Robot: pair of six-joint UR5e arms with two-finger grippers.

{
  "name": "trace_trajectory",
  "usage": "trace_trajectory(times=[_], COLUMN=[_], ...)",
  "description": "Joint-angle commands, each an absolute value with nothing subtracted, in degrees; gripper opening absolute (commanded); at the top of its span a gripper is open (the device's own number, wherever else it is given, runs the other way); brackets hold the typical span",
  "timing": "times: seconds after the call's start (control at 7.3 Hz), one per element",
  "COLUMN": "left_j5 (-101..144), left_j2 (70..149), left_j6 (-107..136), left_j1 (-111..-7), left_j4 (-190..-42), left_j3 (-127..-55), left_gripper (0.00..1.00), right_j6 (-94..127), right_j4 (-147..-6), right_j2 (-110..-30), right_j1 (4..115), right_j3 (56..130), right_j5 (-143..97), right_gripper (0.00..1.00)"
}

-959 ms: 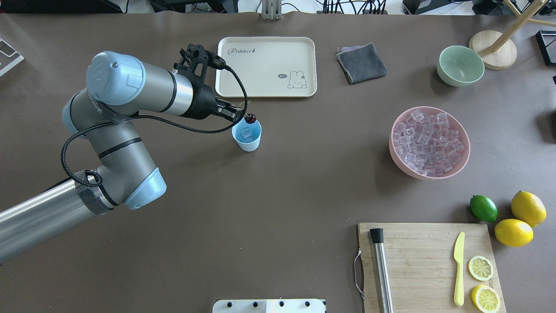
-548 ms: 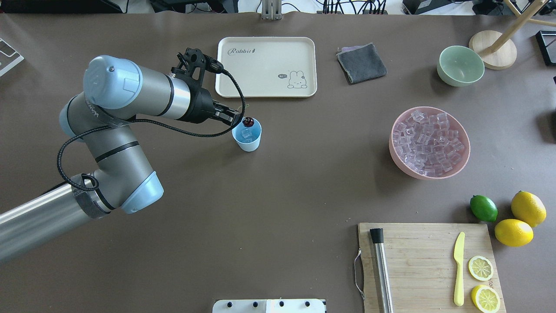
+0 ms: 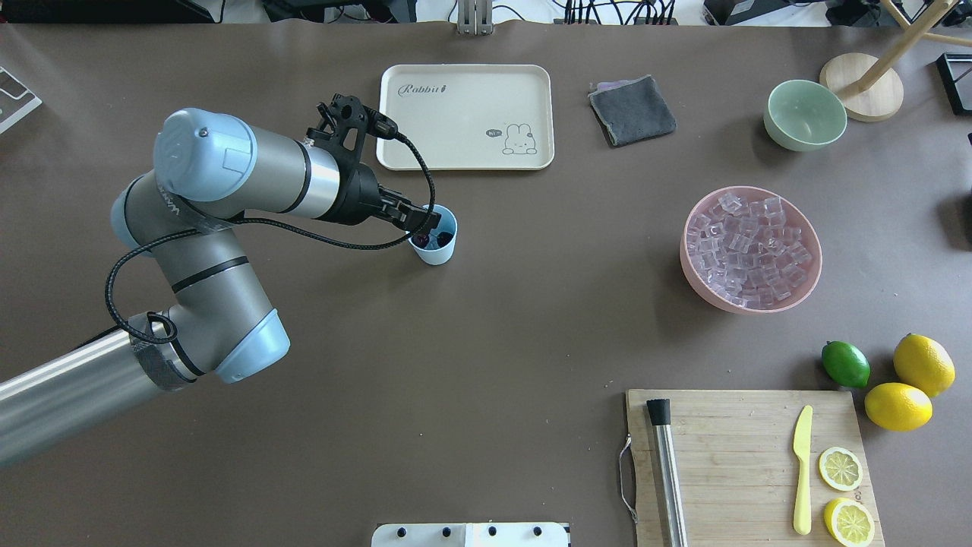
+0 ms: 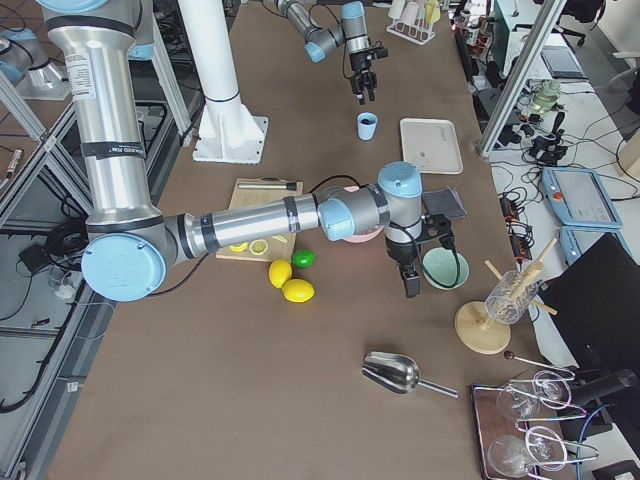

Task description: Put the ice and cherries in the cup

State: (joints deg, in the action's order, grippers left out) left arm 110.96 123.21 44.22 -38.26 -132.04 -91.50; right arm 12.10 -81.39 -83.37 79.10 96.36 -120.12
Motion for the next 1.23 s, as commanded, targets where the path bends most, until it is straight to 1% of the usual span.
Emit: trace_trajectory(times=[0.0, 0.27, 0.55, 0.68, 0.82, 1.1], left_j5=[113.53, 125.88, 131.9, 135.4, 138.14, 138.34], left_j2=[123.14, 122.26, 118.14, 116.38, 114.89, 112.16], left_j6=[44.3, 44.3, 43.95, 39.25, 31.89, 27.44], left_j1=[-41.9, -51.8, -59.11, -63.15, -67.2, -73.36], left_j4=[-131.31, -124.4, -123.93, -121.23, -115.55, -109.11], left_j3=[-91.58, -91.58, -91.41, -91.23, -91.58, -91.23], left_gripper=[0.98, 0.98, 0.98, 0.98, 0.98, 0.98], right_j6=[12.04, 11.43, 11.51, 11.6, 12.04, 12.13], right_j4=[-81.39, -81.47, -81.47, -81.47, -81.47, -81.39], right_j2=[-82.97, -83.32, -83.41, -83.15, -83.06, -83.4], right_j1=[79.1, 79.19, 79.19, 79.28, 79.28, 79.28], right_j3=[96.24, 96.59, 96.59, 96.5, 96.59, 96.94], right_j5=[-120.15, -120.84, -121.46, -122.94, -124.18, -124.63], right_gripper=[1.0, 1.0, 1.0, 1.0, 1.0, 1.0])
